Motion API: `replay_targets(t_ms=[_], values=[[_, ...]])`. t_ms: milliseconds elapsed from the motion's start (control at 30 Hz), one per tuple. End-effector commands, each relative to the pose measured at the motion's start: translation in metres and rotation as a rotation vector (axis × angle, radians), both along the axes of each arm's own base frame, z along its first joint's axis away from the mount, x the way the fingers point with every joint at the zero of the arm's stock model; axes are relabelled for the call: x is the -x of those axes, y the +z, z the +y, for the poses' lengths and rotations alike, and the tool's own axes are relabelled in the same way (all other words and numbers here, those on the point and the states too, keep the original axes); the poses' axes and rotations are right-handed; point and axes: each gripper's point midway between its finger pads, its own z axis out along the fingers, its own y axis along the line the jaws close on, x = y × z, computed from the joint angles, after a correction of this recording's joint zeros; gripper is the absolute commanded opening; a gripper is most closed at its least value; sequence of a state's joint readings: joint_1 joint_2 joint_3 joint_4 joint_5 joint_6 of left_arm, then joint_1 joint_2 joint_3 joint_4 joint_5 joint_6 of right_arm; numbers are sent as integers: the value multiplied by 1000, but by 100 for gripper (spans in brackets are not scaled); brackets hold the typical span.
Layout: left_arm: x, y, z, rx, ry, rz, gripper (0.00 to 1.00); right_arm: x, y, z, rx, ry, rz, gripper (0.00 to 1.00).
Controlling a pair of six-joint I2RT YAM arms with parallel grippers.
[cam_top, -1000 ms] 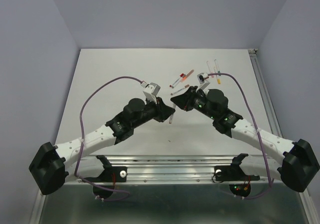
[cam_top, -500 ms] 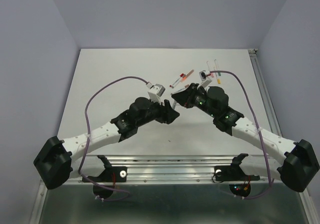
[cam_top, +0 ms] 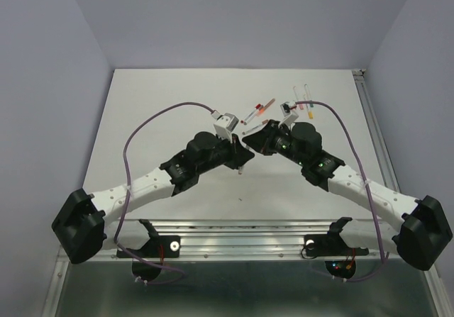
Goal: Open the pen caps
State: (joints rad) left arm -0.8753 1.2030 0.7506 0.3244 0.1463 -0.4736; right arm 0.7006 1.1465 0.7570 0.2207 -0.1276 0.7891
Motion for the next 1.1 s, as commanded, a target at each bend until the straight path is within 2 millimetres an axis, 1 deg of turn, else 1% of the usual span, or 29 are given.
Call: replay_targets(t_ms=[0,67,100,133,167,200,233,300,333,367,400,433,467,500,533,600,633,667,700,767,800,833,867,900,933,967,1000,1033,1067], values=[[-2,19,-8,45,-12,-41,0,-13,27,2,-20,-28,-73,1],[0,16,-5,53,-9,-32,0,-22,26,-3,-7,-79,-85,1],[3,8,-3,42,-10,-21,0,-36,25,-13,29,-170,-95,1],[6,5,-1,43,-15,-14,0,-44,27,-20,41,-226,-99,1],[15,7,-1,53,-44,-23,0,-54,27,-29,60,-289,-104,1],[22,3,0,52,-55,-20,0,-63,29,-38,76,-350,-108,1],[28,-11,4,36,-41,0,0,-84,34,-57,91,-460,-116,1],[45,-14,5,54,-63,26,0,-106,38,-77,93,-533,-123,1],[53,-29,9,43,-71,60,0,-118,42,-80,78,-529,-119,1],[62,-31,8,59,-85,87,0,-136,44,-103,79,-578,-124,1],[66,-36,9,55,-85,105,0,-143,48,-108,77,-582,-139,1],[73,-49,12,40,-92,131,0,-152,45,-114,90,-614,-143,1],[78,-52,12,42,-101,145,0,-158,55,-119,87,-634,-161,1],[82,-53,13,45,-100,153,0,-164,57,-128,100,-660,-167,1],[89,-58,14,45,-110,172,0,-168,59,-134,100,-677,-166,1],[90,-58,18,57,-88,188,0,-175,61,-146,108,-690,-167,1],[88,-59,20,60,-66,204,0,-175,55,-149,137,-692,-149,1],[82,-67,26,26,-9,214,0,-173,55,-152,153,-700,-144,1],[76,-65,28,14,21,208,0,-170,45,-156,188,-705,-128,1],[57,-70,37,-31,138,218,0,-161,21,-167,250,-736,-65,1],[49,-85,46,-109,194,233,0,-153,6,-175,275,-749,-34,1],[33,-83,55,-150,263,236,0,-146,-11,-187,316,-784,14,1],[25,-92,58,-201,290,251,0,-140,-24,-194,342,-802,53,1],[12,-81,57,-204,315,242,0,-131,-40,-202,368,-816,91,1],[0,-82,64,-231,356,246,0,-123,-55,-211,409,-837,141,1],[-19,-96,82,-303,420,260,0,-118,-64,-222,426,-861,173,1],[-33,-96,90,-320,460,257,0,-114,-74,-229,444,-869,199,1],[-50,-87,95,-318,501,242,0,-105,-89,-234,474,-863,245,1],[-64,-97,106,-367,546,250,0,-103,-97,-245,482,-877,274,1]])
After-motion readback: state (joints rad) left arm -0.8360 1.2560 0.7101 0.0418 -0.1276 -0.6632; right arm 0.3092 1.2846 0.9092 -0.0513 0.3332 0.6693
